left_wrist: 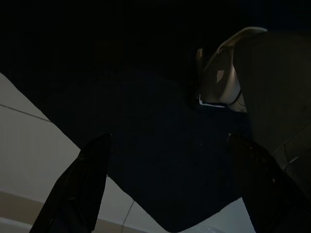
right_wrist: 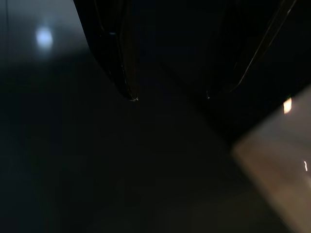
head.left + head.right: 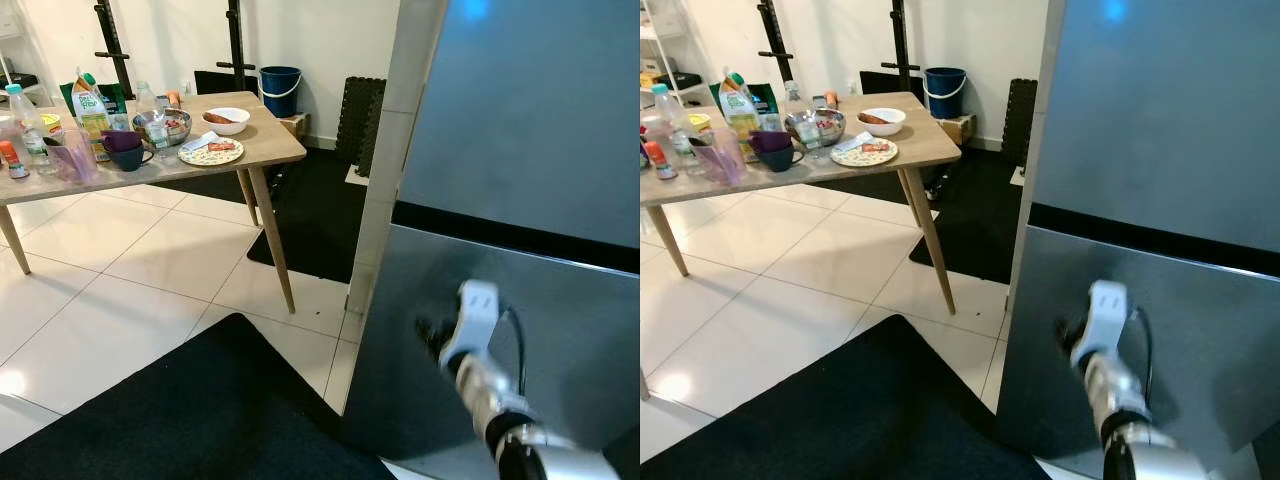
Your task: Restocking fridge
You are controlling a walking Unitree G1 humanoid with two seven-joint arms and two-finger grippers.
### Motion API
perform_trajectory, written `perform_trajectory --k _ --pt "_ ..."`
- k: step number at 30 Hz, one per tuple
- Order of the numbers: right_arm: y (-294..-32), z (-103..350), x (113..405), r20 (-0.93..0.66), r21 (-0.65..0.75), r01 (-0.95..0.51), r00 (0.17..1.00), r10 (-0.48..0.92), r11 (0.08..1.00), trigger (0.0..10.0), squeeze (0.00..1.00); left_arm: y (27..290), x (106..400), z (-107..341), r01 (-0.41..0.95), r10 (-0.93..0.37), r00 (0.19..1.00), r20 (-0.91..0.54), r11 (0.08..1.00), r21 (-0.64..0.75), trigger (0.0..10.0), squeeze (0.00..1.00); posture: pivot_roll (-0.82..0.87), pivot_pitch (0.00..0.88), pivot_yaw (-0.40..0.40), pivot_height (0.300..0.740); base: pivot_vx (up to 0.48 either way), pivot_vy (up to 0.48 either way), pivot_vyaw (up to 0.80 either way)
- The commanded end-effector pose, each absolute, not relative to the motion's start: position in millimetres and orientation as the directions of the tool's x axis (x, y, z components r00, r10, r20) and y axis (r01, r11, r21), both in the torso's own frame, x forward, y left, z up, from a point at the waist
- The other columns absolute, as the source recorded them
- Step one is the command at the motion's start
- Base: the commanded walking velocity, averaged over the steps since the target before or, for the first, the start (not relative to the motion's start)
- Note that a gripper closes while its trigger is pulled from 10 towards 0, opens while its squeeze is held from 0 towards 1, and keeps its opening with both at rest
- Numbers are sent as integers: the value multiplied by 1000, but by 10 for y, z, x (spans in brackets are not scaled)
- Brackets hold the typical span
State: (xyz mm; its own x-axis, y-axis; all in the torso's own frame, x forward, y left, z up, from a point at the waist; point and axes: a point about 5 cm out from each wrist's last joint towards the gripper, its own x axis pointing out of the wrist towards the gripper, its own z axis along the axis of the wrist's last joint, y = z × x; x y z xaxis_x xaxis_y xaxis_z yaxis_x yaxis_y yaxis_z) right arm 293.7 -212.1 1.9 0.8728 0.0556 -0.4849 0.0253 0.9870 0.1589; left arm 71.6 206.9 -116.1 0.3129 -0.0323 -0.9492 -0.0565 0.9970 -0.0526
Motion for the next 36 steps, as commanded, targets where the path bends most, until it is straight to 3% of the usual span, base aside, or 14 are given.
perform_trajectory --k 1,6,8,16,20,30,36 --pt "-2148 -137 2774 -563 91 4 825 48 996 10000 0 1980 710 -1176 -41 -62 305 -950 996 -78 10000 0 -39 0 -37 740 0 0 0" --pt "-2256 -435 2380 -691 -12 -2 723 -7 1000 10000 0 1971 745 -1172 -33 -65 310 -948 996 -79 10000 0 -46 0 -40 740 0 0 0" --pt "-2386 -613 2057 -767 -76 23 637 -73 997 10000 0 1960 782 -1167 -27 -67 316 -946 997 -79 10000 0 -50 0 -43 740 0 0 0" --pt "-2486 -735 1781 -812 -116 71 568 -135 991 10000 0 1941 856 -1155 5 -77 326 -942 997 -80 10000 0 -45 0 -42 740 0 0 0" --pt "-2450 -901 1415 -868 -138 45 475 -142 989 10000 0 1967 919 -1138 60 -80 326 -942 996 -64 10000 0 -79 9 -29 740 0 0 0" --pt "-2505 -918 1313 -876 -157 20 459 -148 987 10000 0 1998 1140 -1080 52 -36 392 -919 998 -17 10000 0 -81 22 -19 740 0 0 0" --pt "-2505 -922 1296 -876 -166 3 459 -149 986 10000 0 1921 1079 -1107 76 -52 376 -925 997 -25 10000 0 -68 22 -24 740 0 0 0"
